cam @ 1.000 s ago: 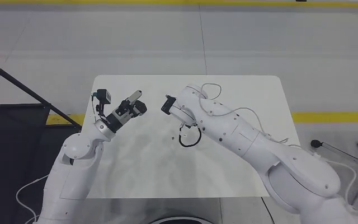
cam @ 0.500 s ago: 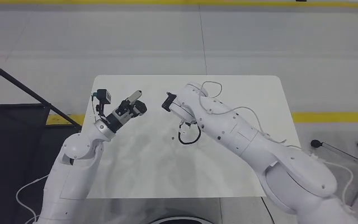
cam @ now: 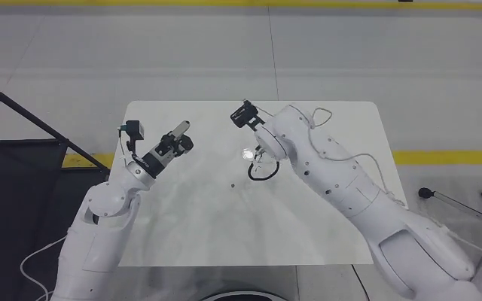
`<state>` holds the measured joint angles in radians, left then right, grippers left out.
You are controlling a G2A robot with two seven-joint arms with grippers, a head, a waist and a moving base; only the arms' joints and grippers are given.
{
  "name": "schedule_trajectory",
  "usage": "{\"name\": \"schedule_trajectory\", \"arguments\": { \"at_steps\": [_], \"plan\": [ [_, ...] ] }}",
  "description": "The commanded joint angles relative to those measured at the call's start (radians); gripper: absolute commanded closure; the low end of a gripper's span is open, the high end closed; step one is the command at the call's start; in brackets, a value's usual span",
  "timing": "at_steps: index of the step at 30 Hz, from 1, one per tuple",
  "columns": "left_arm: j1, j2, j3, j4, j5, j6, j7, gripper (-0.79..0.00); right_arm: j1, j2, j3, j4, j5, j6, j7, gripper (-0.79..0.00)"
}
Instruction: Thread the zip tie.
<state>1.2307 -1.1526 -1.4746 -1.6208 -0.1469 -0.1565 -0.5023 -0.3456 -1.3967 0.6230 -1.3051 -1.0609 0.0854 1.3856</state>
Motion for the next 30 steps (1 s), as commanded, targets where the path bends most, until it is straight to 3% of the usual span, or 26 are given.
{"name": "schedule_trajectory", "arguments": {
  "at_steps": [1,7,13,22,25,30],
  "plan": [
    [0.001,0.0,0.012,-0.01,0.078,-0.003,0.039,-0.785,-0.091,0.044,0.09,-0.139,-0.067,0.004,-0.024,-0.391],
    [0.003,-0.004,0.048,-0.031,0.236,-0.006,0.151,-0.785,-0.384,0.136,0.337,-0.497,-0.184,-0.074,-0.132,-0.397],
    [0.005,-0.01,0.095,-0.06,0.457,0.064,0.308,-0.785,-0.616,0.179,0.525,-0.696,-0.207,-0.131,-0.273,-0.471],
    [0.019,-0.024,0.186,-0.08,0.834,0.207,0.54,-0.785,-0.779,0.207,0.75,-0.706,-0.033,-0.279,-0.452,-0.782],
    [0.018,-0.029,0.213,-0.076,0.929,0.251,0.599,-0.785,-0.811,0.213,0.795,-0.698,-0.006,-0.31,-0.48,-0.785],
    [0.018,-0.034,0.223,-0.081,0.916,0.248,0.628,-0.785,-0.818,0.215,0.81,-0.686,0.001,-0.313,-0.476,-0.784]
  ]
}}
